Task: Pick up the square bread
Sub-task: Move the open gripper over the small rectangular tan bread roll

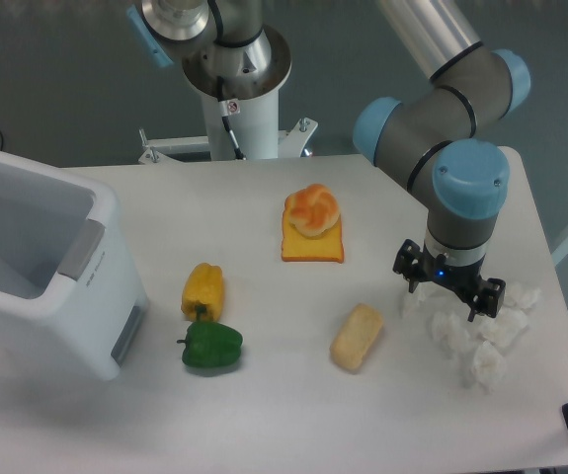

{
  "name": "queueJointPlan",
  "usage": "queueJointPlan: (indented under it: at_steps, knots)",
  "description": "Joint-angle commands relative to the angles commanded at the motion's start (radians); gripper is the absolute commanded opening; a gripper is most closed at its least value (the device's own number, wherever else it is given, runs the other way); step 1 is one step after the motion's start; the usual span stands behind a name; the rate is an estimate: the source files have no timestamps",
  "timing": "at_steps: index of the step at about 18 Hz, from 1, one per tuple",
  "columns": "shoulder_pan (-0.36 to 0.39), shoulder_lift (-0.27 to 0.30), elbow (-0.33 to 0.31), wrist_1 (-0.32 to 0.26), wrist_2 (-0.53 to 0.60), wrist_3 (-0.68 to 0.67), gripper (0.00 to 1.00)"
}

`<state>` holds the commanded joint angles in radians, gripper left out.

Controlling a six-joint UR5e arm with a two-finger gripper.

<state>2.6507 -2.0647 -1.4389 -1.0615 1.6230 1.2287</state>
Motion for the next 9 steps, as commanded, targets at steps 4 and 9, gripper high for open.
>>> queueJointPlan:
  at_steps: [4,9]
  knots:
    - [-0.015,-0.005,-0.002,0.008,0.0,-0.002,1.0]
    - [-0.04,-0.022,-0.084,0.086,-0.081,-0.005,1.0]
